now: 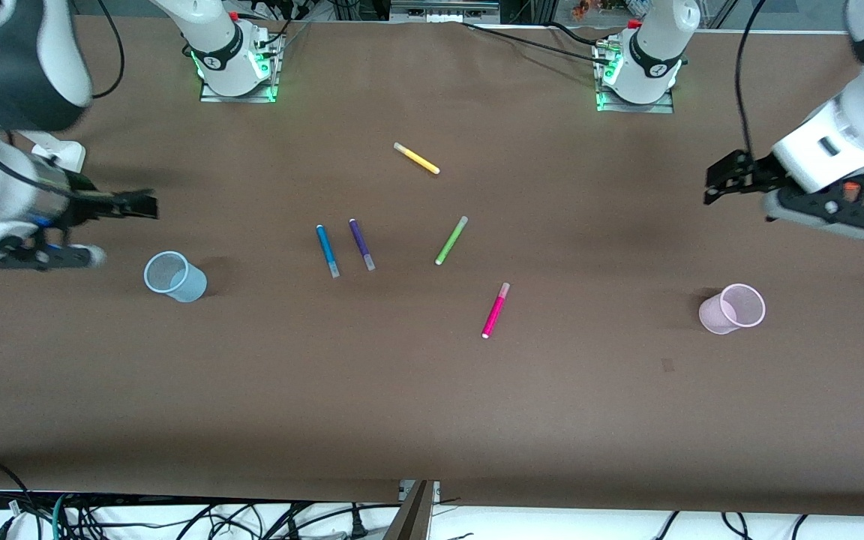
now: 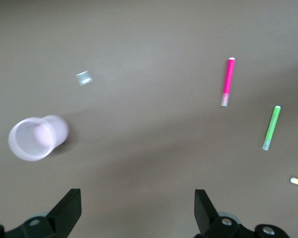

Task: Place pink and blue markers in matching cups
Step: 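Reach the right gripper to the blue marker while the left gripper reaches the pink marker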

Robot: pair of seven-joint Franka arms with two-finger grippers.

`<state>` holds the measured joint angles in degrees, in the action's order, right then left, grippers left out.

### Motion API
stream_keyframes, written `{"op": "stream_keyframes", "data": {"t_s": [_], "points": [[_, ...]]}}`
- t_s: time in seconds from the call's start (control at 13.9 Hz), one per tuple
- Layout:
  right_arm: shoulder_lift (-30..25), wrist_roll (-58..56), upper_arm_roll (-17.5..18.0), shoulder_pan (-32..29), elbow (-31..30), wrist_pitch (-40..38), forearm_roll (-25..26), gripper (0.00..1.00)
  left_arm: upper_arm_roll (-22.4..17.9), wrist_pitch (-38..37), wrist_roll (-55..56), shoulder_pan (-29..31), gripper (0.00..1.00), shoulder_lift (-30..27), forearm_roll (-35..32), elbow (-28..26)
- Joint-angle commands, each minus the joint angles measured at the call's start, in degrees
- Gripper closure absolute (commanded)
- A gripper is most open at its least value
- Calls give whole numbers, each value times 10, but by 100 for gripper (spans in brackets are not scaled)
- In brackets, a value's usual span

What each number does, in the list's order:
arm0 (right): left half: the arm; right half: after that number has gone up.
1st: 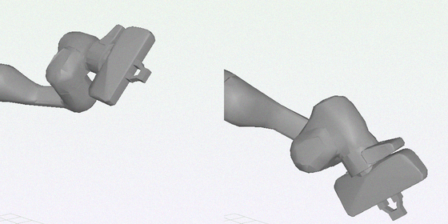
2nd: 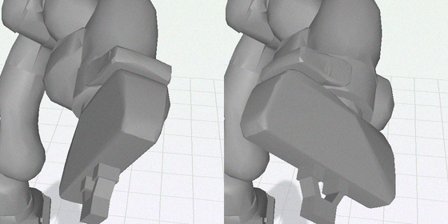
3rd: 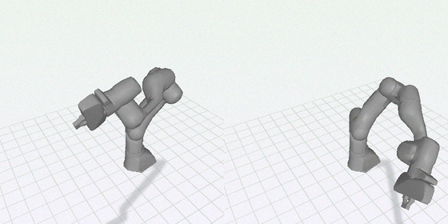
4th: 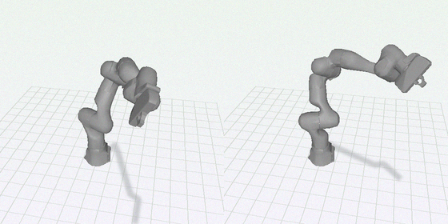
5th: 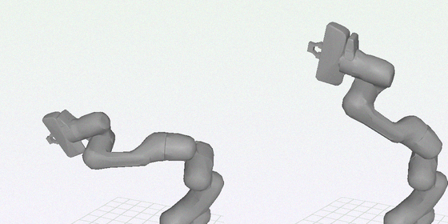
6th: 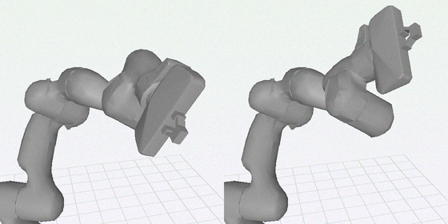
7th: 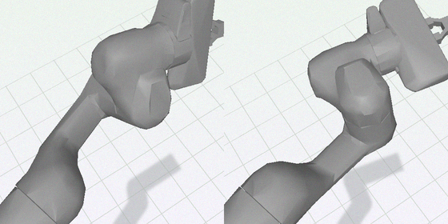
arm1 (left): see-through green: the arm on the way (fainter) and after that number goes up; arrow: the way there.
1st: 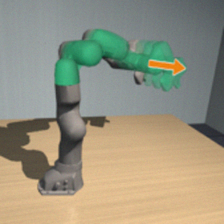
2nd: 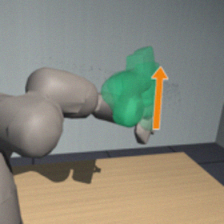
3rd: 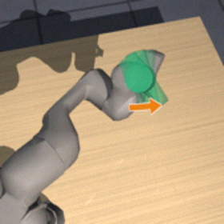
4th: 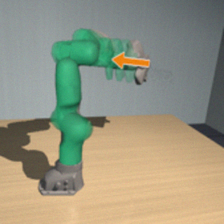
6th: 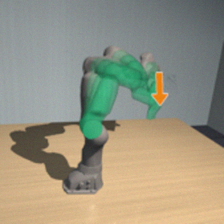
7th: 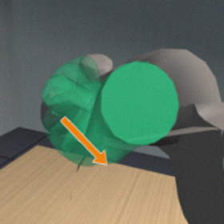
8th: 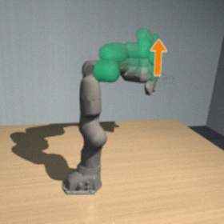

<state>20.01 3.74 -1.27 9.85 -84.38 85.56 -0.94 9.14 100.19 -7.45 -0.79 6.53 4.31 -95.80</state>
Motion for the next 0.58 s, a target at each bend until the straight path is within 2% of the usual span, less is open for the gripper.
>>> {"op": "stream_keyframes", "data": {"t_s": [0.0,0.22,0.5], "points": [[37,3,-2,35,5,31,-11,0,30,61,20,-4,0,70,2,4],[81,4,-2,70,5,68,-12,0,33,140,44,-45,0,150,-2,0],[141,6,-2,118,1,141,-13,0,33,259,193,-128,0,252,-70,0]]}}
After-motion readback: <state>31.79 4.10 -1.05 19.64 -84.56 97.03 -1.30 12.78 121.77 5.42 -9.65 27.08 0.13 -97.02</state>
